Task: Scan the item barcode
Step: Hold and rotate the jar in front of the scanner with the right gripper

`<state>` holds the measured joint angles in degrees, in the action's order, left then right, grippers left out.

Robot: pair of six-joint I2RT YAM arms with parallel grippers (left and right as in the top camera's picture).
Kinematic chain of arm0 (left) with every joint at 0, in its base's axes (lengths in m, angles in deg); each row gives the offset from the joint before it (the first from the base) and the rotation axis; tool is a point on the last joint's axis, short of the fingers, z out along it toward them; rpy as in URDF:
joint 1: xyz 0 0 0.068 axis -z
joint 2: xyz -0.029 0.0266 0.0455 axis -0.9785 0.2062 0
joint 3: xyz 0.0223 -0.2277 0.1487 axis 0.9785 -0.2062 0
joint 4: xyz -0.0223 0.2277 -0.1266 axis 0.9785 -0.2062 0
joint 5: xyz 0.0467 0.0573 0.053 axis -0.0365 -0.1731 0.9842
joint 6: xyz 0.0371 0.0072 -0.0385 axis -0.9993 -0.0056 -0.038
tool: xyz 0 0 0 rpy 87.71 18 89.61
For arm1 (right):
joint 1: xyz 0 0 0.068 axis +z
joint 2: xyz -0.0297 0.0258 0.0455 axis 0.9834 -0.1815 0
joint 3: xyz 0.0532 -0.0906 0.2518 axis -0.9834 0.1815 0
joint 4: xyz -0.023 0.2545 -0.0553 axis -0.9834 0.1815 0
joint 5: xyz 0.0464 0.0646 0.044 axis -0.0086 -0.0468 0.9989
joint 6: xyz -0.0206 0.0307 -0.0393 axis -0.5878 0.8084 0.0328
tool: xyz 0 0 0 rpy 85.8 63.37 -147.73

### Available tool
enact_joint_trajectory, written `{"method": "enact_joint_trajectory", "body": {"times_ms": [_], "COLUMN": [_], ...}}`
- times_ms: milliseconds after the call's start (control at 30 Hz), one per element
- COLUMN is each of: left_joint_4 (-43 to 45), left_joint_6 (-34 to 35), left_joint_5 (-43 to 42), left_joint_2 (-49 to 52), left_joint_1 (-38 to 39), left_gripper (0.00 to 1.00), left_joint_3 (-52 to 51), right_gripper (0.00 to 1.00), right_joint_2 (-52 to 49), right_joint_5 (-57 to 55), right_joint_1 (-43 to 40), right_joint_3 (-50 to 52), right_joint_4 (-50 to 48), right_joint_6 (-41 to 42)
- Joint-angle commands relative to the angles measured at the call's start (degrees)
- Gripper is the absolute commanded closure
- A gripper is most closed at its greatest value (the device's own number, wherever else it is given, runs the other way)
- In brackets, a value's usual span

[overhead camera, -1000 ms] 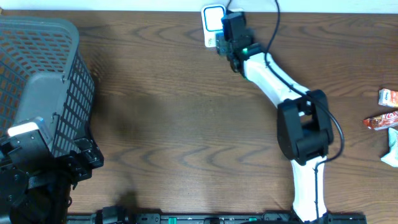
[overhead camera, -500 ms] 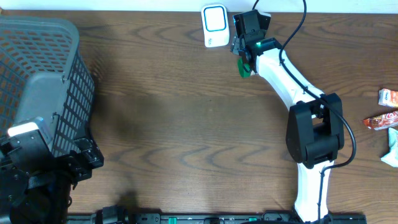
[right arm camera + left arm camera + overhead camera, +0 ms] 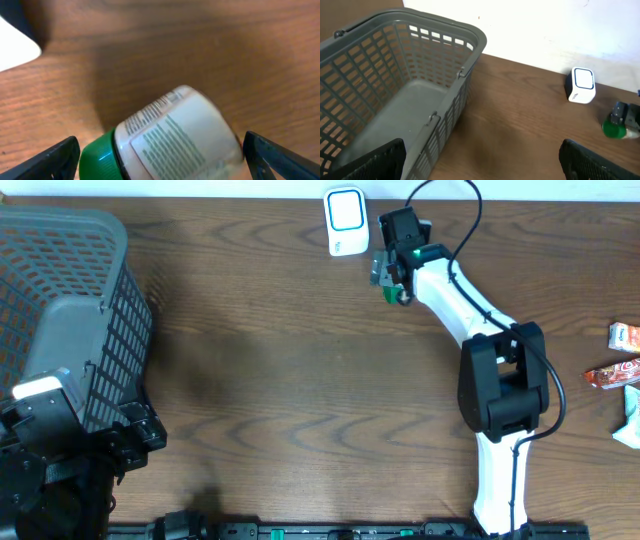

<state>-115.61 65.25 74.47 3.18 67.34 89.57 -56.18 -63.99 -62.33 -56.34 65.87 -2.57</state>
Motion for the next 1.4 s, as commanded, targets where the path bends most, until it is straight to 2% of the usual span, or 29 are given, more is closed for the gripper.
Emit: {"method": "enact_joint_trajectory", "body": {"times_ms": [0,200,433,700,867,1167,1367], "left_joint_4": [0.0,0.0,0.0,0.0,0.0,0.0,0.0], "left_joint_6": [0.5,0.5,0.5,0.5,0.5,0.5,0.5], "left_joint_5": [-0.5,-0.5,-0.5,-0.5,-0.5,-0.5,-0.5], "left_joint_2": [-0.1,-0.1,-0.1,-0.1,-0.1,-0.1,-0.1], "left_joint_1": [0.2,0.2,0.2,0.2,0.2,0.2,0.2], "left_gripper": [0.02,0.02,0.02,0.02,0.02,0.02,0.02], "left_joint_3": [0.0,0.0,0.0,0.0,0.0,0.0,0.0], "right_gripper": [0.01,0.01,0.01,0.01,0.01,0.01,0.01], "right_joint_2": [-0.6,-0.6,-0.6,-0.7,-1.5,-1.7,-1.7], "right_joint_5": [1.5,-0.6,-0.5,-0.2,-0.2,1.3,4.4], "right_joint_1": [-0.4,-0.7,-1.6,-2.0,-2.7,-2.4,-2.4], "right_joint_3": [0.0,0.0,0.0,0.0,0.0,0.0,0.0], "right_joint_4": [0.9,3.5,13.9,7.0,3.5,6.5,7.9], "right_joint_6": [2.7,3.0,21.0,22.6,16.5,1.3,-2.1]}}
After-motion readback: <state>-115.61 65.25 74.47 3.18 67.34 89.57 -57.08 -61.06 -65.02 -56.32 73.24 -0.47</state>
